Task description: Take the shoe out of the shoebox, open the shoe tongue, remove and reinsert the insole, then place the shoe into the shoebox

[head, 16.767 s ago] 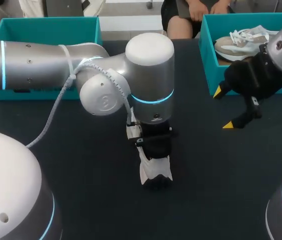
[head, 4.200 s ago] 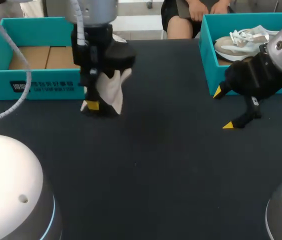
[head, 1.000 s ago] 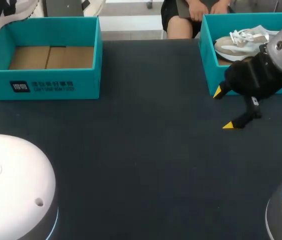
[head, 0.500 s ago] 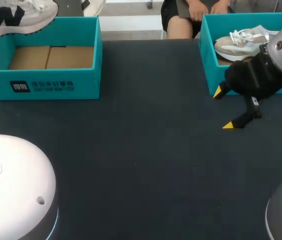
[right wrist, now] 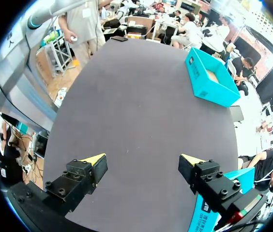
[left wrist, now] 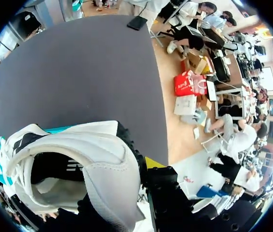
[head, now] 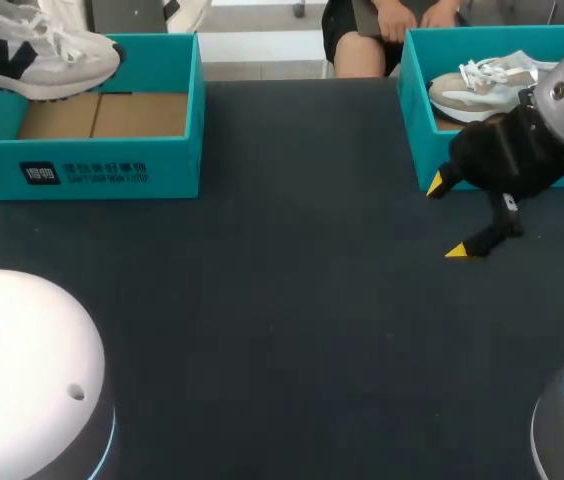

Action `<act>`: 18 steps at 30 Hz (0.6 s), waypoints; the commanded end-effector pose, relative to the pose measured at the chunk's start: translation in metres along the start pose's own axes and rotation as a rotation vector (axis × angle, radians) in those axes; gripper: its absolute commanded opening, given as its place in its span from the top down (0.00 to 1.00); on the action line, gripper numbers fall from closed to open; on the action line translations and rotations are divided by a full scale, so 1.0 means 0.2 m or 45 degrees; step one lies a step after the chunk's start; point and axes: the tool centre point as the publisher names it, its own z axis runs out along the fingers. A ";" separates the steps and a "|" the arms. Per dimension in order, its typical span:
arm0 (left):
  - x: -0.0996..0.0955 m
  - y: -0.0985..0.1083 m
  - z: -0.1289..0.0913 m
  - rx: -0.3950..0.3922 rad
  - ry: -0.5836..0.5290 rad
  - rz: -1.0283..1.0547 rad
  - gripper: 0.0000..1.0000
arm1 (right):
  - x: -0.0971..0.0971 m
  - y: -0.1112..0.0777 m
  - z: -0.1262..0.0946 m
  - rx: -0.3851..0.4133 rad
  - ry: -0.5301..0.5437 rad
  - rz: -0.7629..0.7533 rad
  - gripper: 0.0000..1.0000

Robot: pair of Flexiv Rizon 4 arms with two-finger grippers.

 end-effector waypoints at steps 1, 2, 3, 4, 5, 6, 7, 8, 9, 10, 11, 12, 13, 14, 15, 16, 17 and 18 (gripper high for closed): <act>0.02 0.04 0.02 0.003 -0.025 -0.036 1.00 | 0.00 0.00 0.01 0.004 0.000 0.001 0.00; 0.02 0.05 0.02 0.013 -0.025 -0.039 1.00 | 0.00 0.00 0.01 0.004 0.000 0.001 0.00; 0.02 0.06 0.02 0.011 -0.039 -0.059 1.00 | 0.00 0.00 0.01 0.004 0.000 0.001 0.00; 0.02 0.07 0.02 0.012 -0.033 -0.060 1.00 | 0.00 0.00 0.01 0.004 0.000 0.001 0.00; 0.01 0.08 0.03 0.013 -0.032 -0.060 1.00 | 0.00 0.00 0.01 0.004 0.000 0.001 0.00; 0.00 0.09 0.04 0.012 -0.033 -0.063 1.00 | 0.00 0.00 0.01 0.004 0.000 0.001 0.00; -0.01 0.11 0.05 0.016 -0.034 -0.060 1.00 | 0.00 0.00 0.01 0.004 0.000 0.001 0.00; -0.02 0.13 0.07 0.016 -0.035 -0.060 1.00 | 0.00 0.00 0.01 0.004 0.000 0.001 0.00; -0.03 0.14 0.08 0.016 -0.035 -0.059 1.00 | 0.00 0.00 0.01 0.004 0.000 0.001 0.00; -0.05 0.16 0.10 0.014 -0.033 -0.056 1.00 | 0.00 0.00 0.01 0.004 0.000 0.001 0.00; -0.06 0.18 0.12 0.010 -0.032 -0.055 1.00 | 0.00 0.00 0.01 0.004 0.000 0.001 0.00; -0.08 0.20 0.14 0.014 -0.024 -0.049 1.00 | 0.00 0.00 0.01 0.004 0.000 0.001 0.00; -0.09 0.22 0.16 0.001 -0.039 -0.039 1.00 | 0.00 0.00 0.01 0.004 0.000 0.001 0.00; -0.11 0.23 0.17 0.012 -0.017 -0.035 1.00 | 0.00 0.00 0.01 0.004 0.000 0.001 0.00; -0.12 0.24 0.19 -0.012 -0.026 -0.034 1.00 | 0.00 0.00 0.01 0.004 0.000 0.001 0.00; -0.14 0.25 0.21 -0.010 -0.028 -0.033 1.00 | 0.00 0.00 0.01 0.004 0.000 0.001 0.00; -0.15 0.27 0.23 -0.008 -0.041 -0.016 1.00 | 0.00 0.00 0.01 0.004 0.000 0.001 0.00; -0.17 0.28 0.25 -0.013 -0.047 -0.018 1.00 | 0.00 0.00 0.01 0.004 0.000 0.001 0.00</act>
